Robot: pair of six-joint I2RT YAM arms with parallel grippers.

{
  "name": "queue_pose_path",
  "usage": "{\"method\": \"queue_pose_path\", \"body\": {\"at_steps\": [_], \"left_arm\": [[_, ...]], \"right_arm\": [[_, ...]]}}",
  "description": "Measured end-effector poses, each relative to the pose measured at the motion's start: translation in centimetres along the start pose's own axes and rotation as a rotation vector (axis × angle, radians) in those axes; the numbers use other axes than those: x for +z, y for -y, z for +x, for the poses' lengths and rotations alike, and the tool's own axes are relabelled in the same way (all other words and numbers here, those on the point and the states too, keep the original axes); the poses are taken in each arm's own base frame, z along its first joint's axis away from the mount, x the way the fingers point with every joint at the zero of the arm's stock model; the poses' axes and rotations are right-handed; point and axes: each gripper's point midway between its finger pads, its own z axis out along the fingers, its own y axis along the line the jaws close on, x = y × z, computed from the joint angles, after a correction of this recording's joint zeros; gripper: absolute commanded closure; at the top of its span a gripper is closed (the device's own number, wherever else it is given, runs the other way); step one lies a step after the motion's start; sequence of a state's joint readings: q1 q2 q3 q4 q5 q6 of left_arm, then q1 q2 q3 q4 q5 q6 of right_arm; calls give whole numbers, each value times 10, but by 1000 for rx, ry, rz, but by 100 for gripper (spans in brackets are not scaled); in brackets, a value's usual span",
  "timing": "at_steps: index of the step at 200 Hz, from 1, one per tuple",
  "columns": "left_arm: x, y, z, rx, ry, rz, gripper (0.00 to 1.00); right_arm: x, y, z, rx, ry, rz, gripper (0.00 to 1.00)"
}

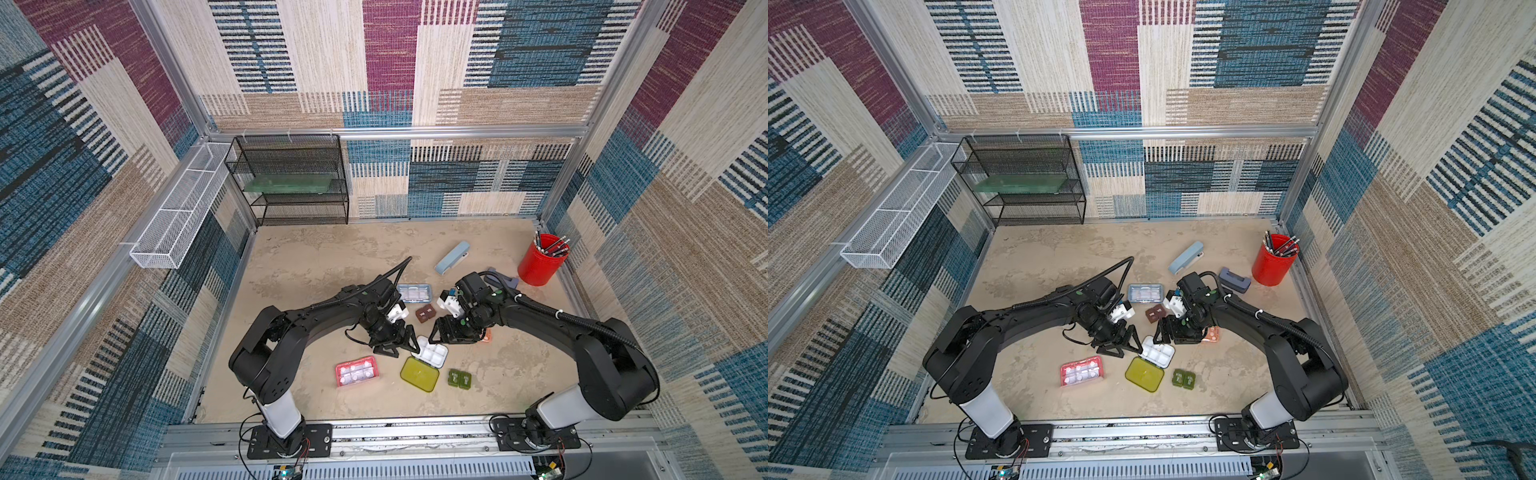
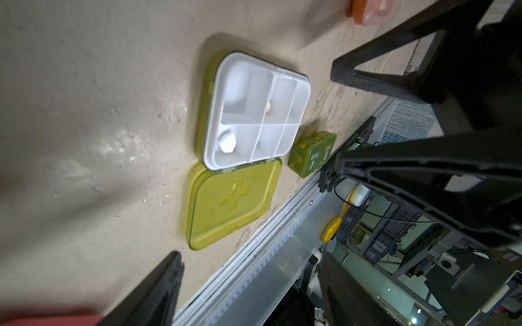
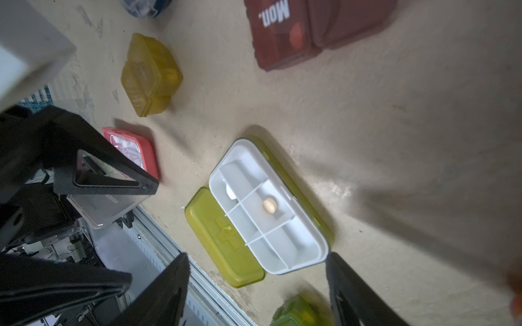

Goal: Close pillboxes
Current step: Adjust the pillbox at the center of the board.

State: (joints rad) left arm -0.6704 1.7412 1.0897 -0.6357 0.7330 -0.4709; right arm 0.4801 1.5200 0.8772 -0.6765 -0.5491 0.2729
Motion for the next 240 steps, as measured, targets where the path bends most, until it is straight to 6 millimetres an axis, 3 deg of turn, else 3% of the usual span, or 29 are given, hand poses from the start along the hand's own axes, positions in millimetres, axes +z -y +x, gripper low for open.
{"method": "queue_pose_path", "body": {"at_steps": [149,240], "left_arm": [[18,-15,0,26,-38,-38,24],[36,-16,14,50,-81,-49,26]], "right_arm": [[10,7,5,-22,-26,-7,24],[18,21,20,8,-53,26,38]]}}
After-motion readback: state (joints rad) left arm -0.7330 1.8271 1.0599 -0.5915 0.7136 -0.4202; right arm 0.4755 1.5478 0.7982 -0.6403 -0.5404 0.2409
